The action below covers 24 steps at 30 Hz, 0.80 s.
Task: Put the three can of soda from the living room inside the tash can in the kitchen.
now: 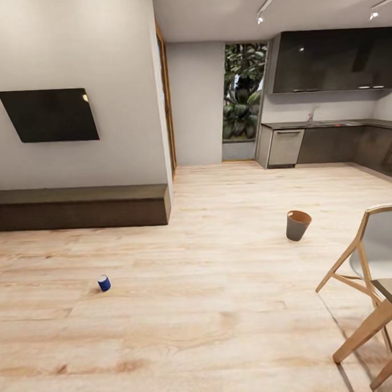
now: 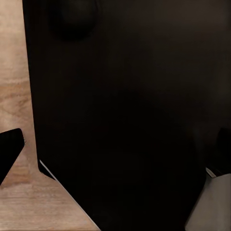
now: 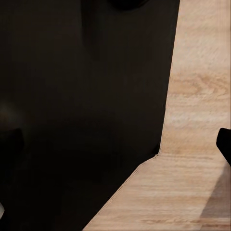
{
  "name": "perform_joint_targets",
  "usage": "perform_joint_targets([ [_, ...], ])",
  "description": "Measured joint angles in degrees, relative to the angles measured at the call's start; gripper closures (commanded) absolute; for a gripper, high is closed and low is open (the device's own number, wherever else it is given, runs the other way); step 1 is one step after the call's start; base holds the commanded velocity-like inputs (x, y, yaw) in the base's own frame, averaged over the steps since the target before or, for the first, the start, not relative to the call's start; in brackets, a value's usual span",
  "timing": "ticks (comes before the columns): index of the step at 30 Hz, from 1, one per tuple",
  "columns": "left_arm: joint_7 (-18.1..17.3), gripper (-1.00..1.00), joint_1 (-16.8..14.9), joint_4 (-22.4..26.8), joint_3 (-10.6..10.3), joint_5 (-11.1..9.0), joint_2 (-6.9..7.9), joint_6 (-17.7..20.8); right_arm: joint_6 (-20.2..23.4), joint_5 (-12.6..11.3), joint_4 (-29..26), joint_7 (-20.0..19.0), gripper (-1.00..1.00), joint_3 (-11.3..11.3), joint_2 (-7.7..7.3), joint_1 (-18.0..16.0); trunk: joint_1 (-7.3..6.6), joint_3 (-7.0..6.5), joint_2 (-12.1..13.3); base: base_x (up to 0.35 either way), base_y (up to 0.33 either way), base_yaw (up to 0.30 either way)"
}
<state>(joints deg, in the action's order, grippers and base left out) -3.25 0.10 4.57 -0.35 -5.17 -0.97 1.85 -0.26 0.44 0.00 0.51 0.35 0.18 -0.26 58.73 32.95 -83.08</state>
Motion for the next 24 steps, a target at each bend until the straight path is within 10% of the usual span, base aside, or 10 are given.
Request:
perform_joint_targets([
  [24,0.0,-1.0,0.02,0.01,0.0,0.08,-0.12,-0.07,-0.09,-0.09,0.0,0.02,-1.0,-0.09,0.09,0.0,0.0,0.0,0.0,0.334,0.027,-0.103],
])
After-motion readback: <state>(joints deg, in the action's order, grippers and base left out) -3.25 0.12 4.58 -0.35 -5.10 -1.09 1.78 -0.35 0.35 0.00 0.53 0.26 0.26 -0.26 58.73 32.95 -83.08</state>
